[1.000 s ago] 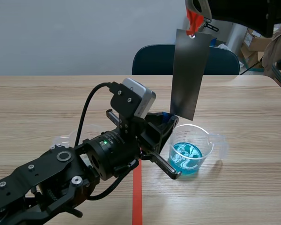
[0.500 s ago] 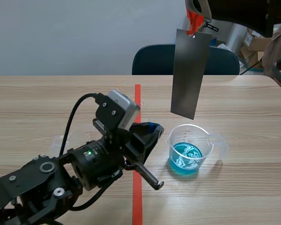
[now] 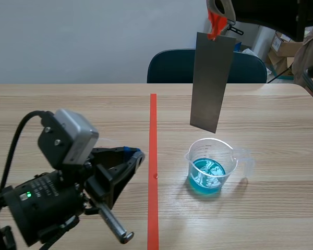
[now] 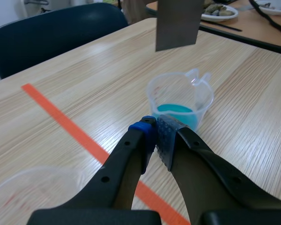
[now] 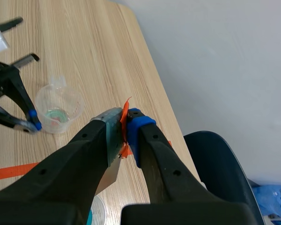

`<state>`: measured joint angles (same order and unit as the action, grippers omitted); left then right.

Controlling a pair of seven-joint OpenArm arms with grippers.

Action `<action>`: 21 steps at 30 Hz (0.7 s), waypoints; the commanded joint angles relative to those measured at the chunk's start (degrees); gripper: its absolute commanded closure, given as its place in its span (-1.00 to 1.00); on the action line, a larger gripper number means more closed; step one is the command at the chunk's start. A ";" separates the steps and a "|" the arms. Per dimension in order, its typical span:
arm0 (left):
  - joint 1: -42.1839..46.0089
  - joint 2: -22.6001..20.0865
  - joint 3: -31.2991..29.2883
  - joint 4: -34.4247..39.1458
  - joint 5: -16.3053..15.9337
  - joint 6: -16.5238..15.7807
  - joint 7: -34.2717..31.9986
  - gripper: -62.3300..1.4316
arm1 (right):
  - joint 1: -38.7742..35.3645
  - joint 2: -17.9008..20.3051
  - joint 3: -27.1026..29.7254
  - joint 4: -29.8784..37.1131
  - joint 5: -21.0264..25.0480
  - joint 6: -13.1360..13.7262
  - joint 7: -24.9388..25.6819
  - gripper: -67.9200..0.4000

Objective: Do the redox reaction experiment

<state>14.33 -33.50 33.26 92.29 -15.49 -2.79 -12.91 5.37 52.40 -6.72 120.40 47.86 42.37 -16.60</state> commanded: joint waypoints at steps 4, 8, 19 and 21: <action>7.65 -4.11 -5.27 4.09 -2.25 0.35 -1.62 0.88 | 0.96 0.44 0.09 0.42 0.37 0.35 1.05 0.97; 14.16 -7.04 -9.92 6.29 -4.48 0.37 -2.36 0.88 | 0.96 0.44 0.09 0.42 0.37 0.35 1.05 0.97; 33.59 -7.67 -27.21 9.68 -4.46 -1.62 -6.86 0.87 | 0.98 0.44 0.07 0.42 0.39 0.35 1.07 0.97; 37.20 -7.67 -30.14 10.25 -4.46 -2.40 -8.31 0.87 | 0.98 0.44 0.07 0.42 0.39 0.35 1.07 0.97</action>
<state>50.92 -41.74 3.05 100.90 -19.75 -4.84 -19.99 5.37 52.40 -6.72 120.40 47.86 42.37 -16.60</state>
